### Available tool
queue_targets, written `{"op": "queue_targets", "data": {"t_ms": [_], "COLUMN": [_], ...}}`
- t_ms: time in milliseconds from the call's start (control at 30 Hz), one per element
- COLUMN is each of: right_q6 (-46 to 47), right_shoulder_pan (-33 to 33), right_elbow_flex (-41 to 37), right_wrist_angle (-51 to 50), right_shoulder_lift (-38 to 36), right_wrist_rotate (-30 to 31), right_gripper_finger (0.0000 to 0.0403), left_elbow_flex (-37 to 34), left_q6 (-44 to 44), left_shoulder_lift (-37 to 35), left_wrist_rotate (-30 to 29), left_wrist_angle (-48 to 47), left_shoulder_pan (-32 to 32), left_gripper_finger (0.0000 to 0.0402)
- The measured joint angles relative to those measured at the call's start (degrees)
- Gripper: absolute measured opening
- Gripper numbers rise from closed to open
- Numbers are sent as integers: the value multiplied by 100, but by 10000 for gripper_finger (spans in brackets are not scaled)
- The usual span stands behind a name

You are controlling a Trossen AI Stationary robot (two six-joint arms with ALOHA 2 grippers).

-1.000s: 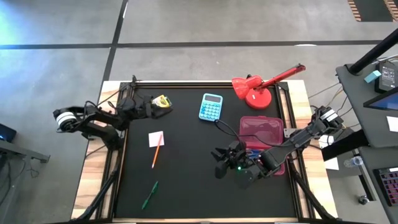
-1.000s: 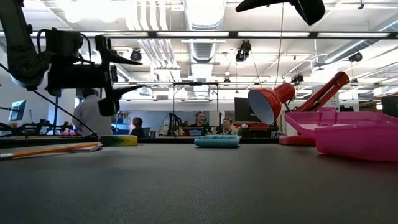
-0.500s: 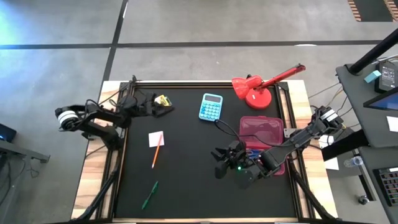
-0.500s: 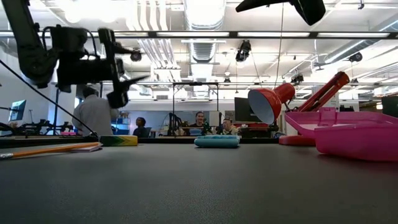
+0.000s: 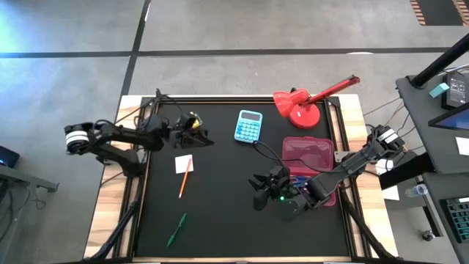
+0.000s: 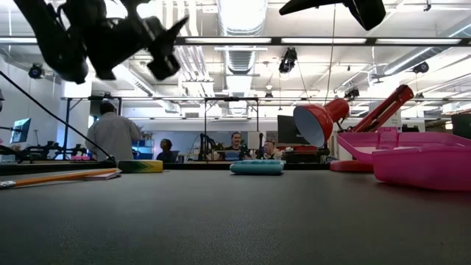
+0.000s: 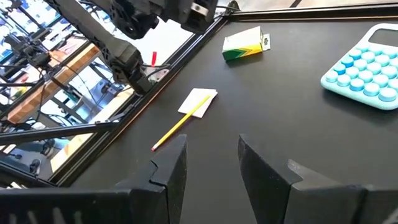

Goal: Pack school essentials
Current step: Put the orange pencil into the pink supply box

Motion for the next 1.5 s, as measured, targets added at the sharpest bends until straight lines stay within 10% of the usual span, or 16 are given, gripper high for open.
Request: {"op": "queue_targets", "data": {"t_ms": [967,1333,1500], "right_q6": [-30,-24,32], "right_shoulder_pan": [2,2,2], "right_elbow_flex": [-4,-4,-4], "right_wrist_angle": [-298,-453,-828], "right_shoulder_lift": [0,0,0], "right_wrist_rotate": [-461,-798,-998], "right_gripper_finger": [134,139,139], "left_elbow_flex": [1245,2345,2773], "left_q6": [737,2816,4076], "left_shoulder_lift": [-33,-33,-185], "left_wrist_rotate": [0,-68,-1217], "left_wrist_angle": [-396,-6468,-9483], "left_shoulder_pan": [-897,-951,-955], "left_gripper_finger": [235,235,235]}}
